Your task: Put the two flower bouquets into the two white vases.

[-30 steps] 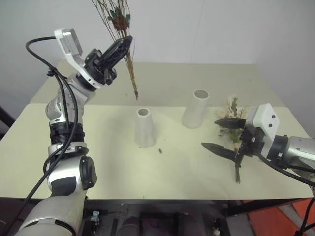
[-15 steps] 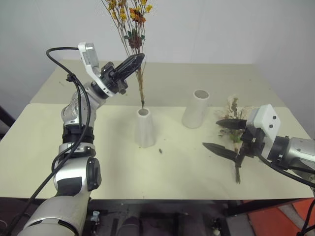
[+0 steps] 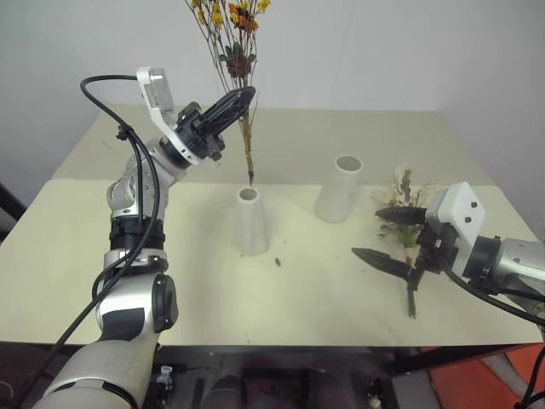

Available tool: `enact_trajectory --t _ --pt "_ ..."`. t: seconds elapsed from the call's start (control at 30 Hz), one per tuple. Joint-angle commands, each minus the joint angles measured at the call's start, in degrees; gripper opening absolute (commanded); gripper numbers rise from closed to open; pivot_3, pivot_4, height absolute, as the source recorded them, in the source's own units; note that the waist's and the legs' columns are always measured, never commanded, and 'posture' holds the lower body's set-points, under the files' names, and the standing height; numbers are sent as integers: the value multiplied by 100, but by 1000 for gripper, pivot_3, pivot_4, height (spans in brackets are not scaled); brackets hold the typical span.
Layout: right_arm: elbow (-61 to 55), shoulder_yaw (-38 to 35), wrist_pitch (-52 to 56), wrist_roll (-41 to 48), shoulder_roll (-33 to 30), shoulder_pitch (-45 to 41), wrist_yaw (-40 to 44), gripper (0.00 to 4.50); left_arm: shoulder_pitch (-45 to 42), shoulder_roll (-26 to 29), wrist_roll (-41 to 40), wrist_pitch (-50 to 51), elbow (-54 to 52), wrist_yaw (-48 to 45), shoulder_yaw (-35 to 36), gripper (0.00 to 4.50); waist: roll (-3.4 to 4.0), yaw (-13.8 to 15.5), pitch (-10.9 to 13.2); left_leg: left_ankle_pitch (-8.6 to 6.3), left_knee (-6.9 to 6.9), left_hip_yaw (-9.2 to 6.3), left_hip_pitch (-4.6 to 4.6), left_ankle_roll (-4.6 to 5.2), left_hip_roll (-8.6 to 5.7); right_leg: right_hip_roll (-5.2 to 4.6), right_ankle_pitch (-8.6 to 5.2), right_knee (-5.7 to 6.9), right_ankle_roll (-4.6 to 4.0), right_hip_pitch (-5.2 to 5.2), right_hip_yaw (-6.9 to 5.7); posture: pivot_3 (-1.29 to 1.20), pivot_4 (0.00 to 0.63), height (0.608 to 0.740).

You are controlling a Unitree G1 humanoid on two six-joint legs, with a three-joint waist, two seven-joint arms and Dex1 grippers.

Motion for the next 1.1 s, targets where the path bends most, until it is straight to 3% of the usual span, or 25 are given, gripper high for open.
enact_trajectory --t 0.03,0.23,0.77,1.1 --pt "-41 -52 -123 -52 -53 -80 -42 4500 104 103 -66 113 -502 -108 -96 34 0 -2 0 0 0 0 0 0 0 0 0 0 0 0 0 0 150 740" --pt "-52 -26 -112 -53 -15 -66 -51 4500 353 156 -84 212 -804 -76 -123 34 0 -1 0 0 0 0 2 0 1 1 0 2 0 0 1 0 150 740" --pt "-49 -79 -94 -16 -50 -39 -27 4500 378 13 250 -365 -118 -184 -277 34 0 3 0 0 0 0 0 0 0 0 2 0 -3 0 1 0 150 740" --pt "9 -22 -122 -66 -14 0 -50 4500 819 49 225 -318 -493 -344 -305 34 0 -1 0 0 1 0 1 1 1 1 2 2 -3 0 1 0 150 740"
